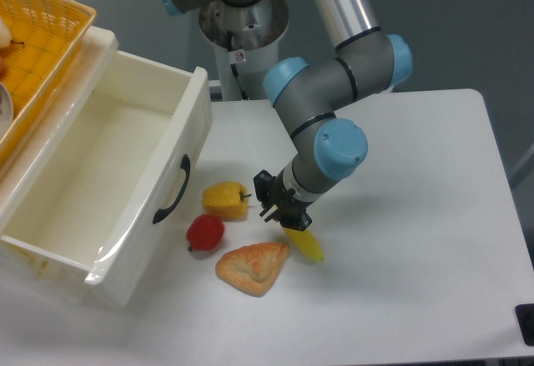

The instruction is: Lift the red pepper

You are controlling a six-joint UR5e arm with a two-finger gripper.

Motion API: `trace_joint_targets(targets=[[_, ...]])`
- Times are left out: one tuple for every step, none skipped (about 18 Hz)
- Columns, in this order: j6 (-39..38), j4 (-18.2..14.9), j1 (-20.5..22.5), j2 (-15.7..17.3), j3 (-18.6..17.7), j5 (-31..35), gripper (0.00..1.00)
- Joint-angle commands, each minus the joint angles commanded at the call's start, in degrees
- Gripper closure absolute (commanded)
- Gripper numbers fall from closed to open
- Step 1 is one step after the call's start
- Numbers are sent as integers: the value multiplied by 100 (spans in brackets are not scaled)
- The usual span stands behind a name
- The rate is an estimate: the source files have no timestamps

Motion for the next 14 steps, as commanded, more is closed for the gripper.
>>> trace_joint_targets(targets=[[-9,9,-18,-17,-17,0,53],[-44,44,-35,-52,-18,0,41],[-61,61,-61,-88,-18,-9,39],[-79,62,-105,-140,17,-9,36],[-88,70,-114,-158,18,-17,27],[-105,70,-141,-184,35,-18,17],[-149,70,-202,-219,70,-18,9],[-263,70,-237,-255,105,-18,8],[-438,70,-272,-281,105,-18,6],[-614,70,-316,-307,105,-26,6],[-755,70,-377,-325,105,-35,6],[-895,70,-404,-360,105,-44,5],[-1018,70,-413,-378,105,-61,3],[-1089,70,-431,-387,105,-114,1]])
